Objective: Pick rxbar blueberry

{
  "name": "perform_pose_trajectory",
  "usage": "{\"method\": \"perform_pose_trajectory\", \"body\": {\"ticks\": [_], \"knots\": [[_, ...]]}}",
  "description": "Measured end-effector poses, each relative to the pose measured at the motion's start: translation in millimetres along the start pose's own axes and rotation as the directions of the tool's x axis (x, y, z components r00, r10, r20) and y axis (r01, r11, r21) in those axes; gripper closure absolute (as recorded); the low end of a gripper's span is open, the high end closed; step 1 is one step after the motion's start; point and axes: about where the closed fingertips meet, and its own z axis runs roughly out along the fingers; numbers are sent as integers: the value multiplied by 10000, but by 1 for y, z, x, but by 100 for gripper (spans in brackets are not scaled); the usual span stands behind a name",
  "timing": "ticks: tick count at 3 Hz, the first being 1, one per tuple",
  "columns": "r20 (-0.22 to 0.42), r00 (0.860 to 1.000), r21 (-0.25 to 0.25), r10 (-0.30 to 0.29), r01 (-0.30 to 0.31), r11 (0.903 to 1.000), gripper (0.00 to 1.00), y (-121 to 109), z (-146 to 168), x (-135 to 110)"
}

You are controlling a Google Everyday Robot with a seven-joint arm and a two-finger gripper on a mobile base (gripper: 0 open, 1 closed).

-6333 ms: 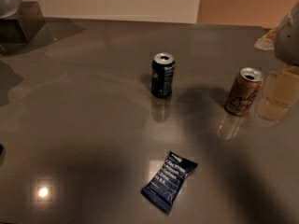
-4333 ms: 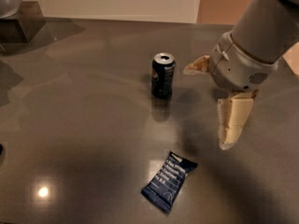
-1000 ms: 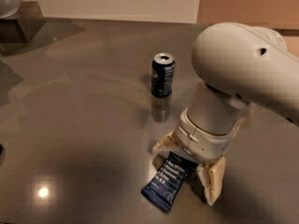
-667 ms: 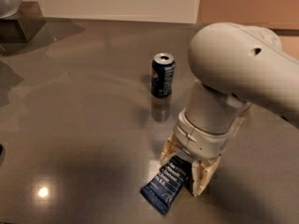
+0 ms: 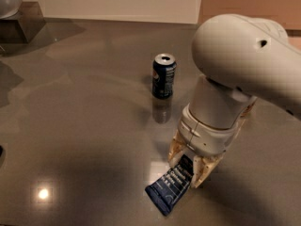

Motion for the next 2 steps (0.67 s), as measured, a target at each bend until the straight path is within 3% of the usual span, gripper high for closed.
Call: {"method": "perform_pose_trajectory", "body": {"ticks": [1, 2], "knots": [[126, 9988, 158, 463, -465, 9988, 100, 3, -18, 6], [661, 9938, 333, 890, -914, 9953, 100, 6, -46, 9]]}}
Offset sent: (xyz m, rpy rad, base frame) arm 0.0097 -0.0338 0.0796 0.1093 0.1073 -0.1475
